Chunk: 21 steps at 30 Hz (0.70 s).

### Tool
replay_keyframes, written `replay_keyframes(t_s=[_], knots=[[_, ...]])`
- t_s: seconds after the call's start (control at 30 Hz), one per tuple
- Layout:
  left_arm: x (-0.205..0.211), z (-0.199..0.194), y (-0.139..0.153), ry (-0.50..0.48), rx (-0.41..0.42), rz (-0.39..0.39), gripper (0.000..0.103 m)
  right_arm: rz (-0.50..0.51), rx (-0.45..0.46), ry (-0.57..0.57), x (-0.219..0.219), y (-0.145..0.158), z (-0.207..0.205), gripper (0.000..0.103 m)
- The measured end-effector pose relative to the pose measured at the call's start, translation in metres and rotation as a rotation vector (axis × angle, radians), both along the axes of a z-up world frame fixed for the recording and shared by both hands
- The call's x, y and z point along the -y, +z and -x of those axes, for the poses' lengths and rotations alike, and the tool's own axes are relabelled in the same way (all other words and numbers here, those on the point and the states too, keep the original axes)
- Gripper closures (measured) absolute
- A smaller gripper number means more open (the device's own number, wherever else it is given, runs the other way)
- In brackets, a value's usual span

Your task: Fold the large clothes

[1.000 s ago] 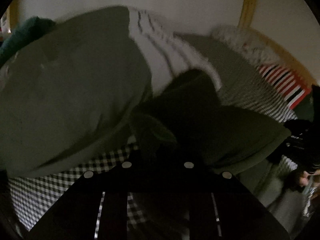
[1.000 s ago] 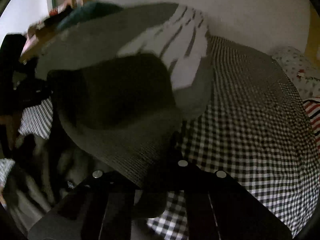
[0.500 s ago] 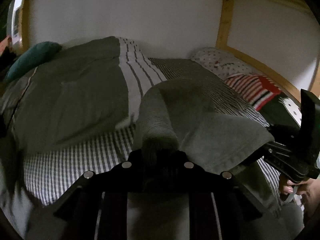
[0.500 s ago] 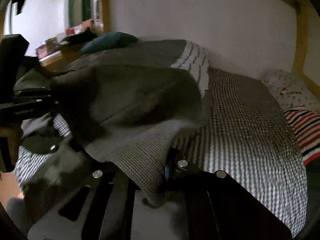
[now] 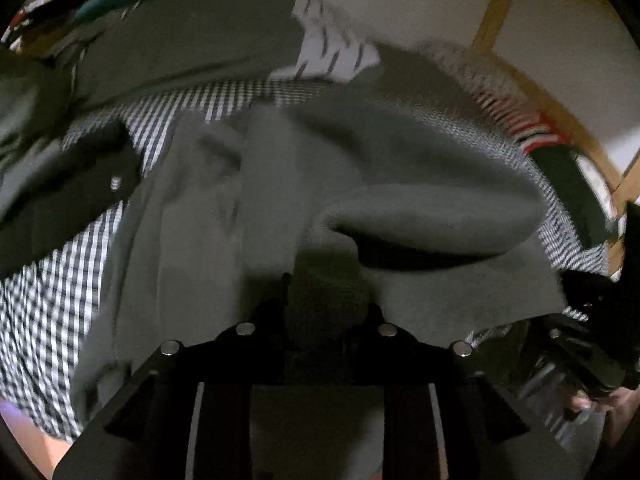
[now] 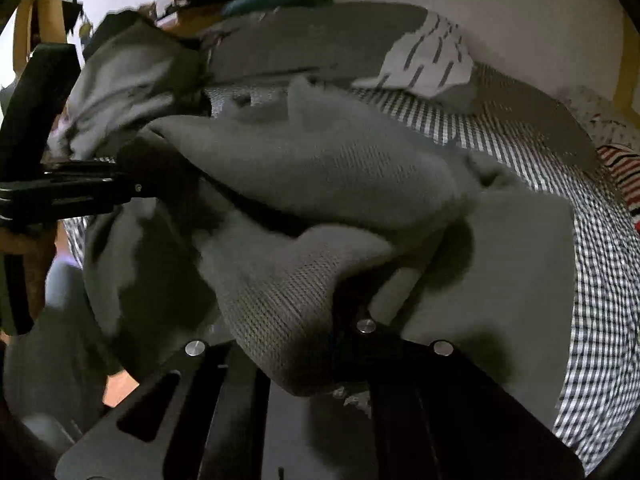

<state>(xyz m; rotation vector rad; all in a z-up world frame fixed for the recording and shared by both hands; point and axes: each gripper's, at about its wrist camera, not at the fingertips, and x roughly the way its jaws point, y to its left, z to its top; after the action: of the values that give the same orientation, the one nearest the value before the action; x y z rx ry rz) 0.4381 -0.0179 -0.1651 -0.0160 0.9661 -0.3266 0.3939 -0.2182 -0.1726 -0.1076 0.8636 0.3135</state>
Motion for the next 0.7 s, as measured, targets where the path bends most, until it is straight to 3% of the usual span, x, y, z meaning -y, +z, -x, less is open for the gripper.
replay_keyframes(t_s=[0.1,0.13,0.17,0.2,0.23,0.27,0.3,0.5,0.6,0.7], knots=[[-0.003,0.010,-0.008,-0.012,0.001,-0.019,0.073,0.068,0.001,-0.012,-0.006,-0.009,0.009,0.093],[-0.003,0.015,-0.006,-0.017,0.016,-0.019,0.065,0.091,0.019,-0.008,-0.008,-0.010,0.015,0.092],[-0.004,0.020,-0.002,-0.017,0.033,-0.018,0.041,0.106,0.026,0.002,-0.009,-0.009,0.019,0.090],[-0.007,0.027,0.004,-0.011,0.050,-0.008,0.025,0.108,0.027,0.013,-0.011,-0.007,0.026,0.083],[-0.010,0.033,0.009,0.000,0.072,0.007,0.012,0.104,0.024,0.023,-0.009,-0.007,0.030,0.073],[-0.015,0.039,0.016,0.009,0.098,0.028,0.012,0.092,0.019,0.039,-0.008,-0.004,0.034,0.031],[-0.017,0.041,0.018,0.007,0.104,0.032,0.012,0.067,0.055,0.060,-0.006,0.005,0.046,0.006],[-0.030,0.053,0.059,0.003,0.211,0.074,0.007,-0.068,0.163,0.056,0.012,0.046,0.071,0.005],[-0.016,0.038,0.078,-0.007,0.262,0.064,0.006,-0.146,0.198,-0.041,0.026,0.066,0.047,0.004],[0.014,-0.001,0.084,-0.012,0.296,0.016,0.006,-0.115,0.186,-0.204,0.031,0.076,0.006,0.004]])
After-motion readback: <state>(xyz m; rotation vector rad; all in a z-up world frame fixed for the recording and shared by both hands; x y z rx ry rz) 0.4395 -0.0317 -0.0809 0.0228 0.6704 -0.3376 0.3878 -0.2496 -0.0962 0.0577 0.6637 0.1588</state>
